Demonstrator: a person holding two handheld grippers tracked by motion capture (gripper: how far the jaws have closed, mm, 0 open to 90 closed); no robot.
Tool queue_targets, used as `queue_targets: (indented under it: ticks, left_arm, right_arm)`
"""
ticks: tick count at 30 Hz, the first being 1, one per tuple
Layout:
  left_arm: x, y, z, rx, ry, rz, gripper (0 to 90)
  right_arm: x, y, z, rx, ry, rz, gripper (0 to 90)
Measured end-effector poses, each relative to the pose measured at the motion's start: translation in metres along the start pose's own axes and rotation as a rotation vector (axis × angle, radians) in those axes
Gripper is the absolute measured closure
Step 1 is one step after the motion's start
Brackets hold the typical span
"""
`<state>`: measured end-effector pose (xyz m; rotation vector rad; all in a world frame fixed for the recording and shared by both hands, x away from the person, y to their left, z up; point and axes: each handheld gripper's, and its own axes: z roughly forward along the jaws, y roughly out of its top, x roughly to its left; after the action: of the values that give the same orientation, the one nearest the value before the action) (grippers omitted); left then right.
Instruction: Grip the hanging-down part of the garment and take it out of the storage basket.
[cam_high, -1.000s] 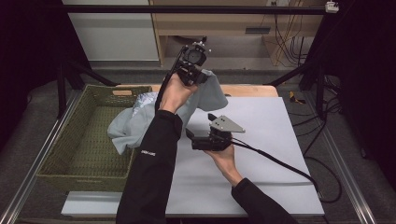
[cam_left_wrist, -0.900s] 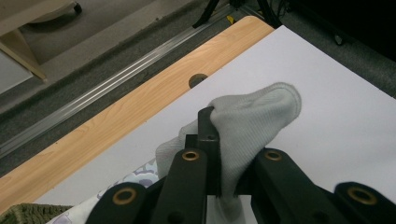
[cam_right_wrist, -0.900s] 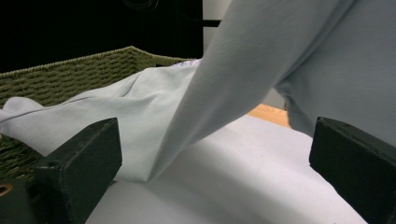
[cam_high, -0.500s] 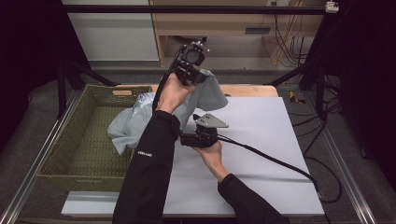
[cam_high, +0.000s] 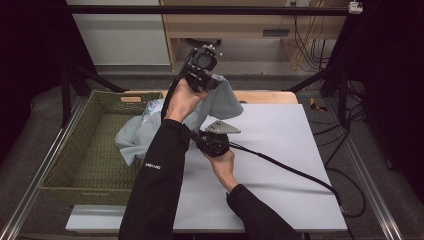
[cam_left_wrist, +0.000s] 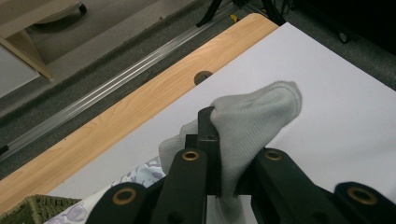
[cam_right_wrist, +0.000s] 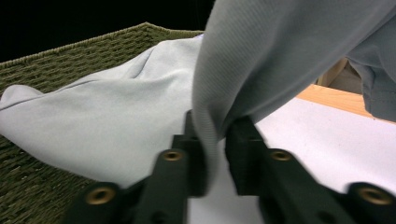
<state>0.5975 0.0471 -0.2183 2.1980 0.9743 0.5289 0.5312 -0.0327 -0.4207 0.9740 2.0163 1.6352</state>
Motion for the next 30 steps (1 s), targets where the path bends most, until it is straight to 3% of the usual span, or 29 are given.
queue_targets:
  ticks: [6, 9, 14, 17, 18, 19, 20, 22, 25, 30]
  left_arm:
    - [-0.001, 0.000, 0.000, -0.002, 0.000, 0.003, 84.5]
    - [-0.001, 0.001, -0.001, -0.003, 0.003, 0.004, 84.5]
    - [0.000, 0.001, -0.005, -0.002, 0.012, 0.007, 84.5]
    - [0.002, 0.000, -0.007, -0.005, 0.019, 0.003, 84.5]
    - [0.002, 0.000, -0.008, -0.008, 0.018, 0.001, 84.5]
    - [0.003, 0.000, -0.009, -0.009, 0.020, 0.000, 84.5]
    - [0.003, -0.001, -0.009, -0.008, 0.021, 0.001, 84.5]
    - [0.004, -0.001, -0.010, -0.006, 0.022, -0.002, 84.5]
    - [0.004, -0.002, -0.012, -0.008, 0.025, 0.003, 84.5]
    - [0.003, -0.002, -0.014, -0.014, 0.028, -0.002, 84.5]
  right_arm:
    - [0.002, 0.002, -0.005, 0.001, 0.005, -0.003, 86.3]
    - [0.002, 0.006, -0.012, -0.018, 0.004, -0.051, 86.8]
    - [0.001, 0.011, -0.026, -0.029, 0.007, -0.064, 87.1]
    - [-0.001, 0.012, -0.037, -0.042, 0.009, -0.105, 87.1]
    - [0.000, 0.013, -0.041, -0.042, 0.007, -0.086, 87.1]
    - [-0.002, 0.013, -0.046, -0.054, 0.011, -0.114, 87.1]
    - [-0.002, 0.016, -0.056, -0.049, 0.023, -0.096, 87.1]
    - [-0.002, 0.017, -0.061, -0.056, 0.026, -0.096, 87.1]
    - [-0.004, 0.019, -0.075, -0.072, 0.017, -0.152, 87.2]
    - [-0.010, 0.022, -0.100, -0.099, 0.034, -0.129, 87.1]
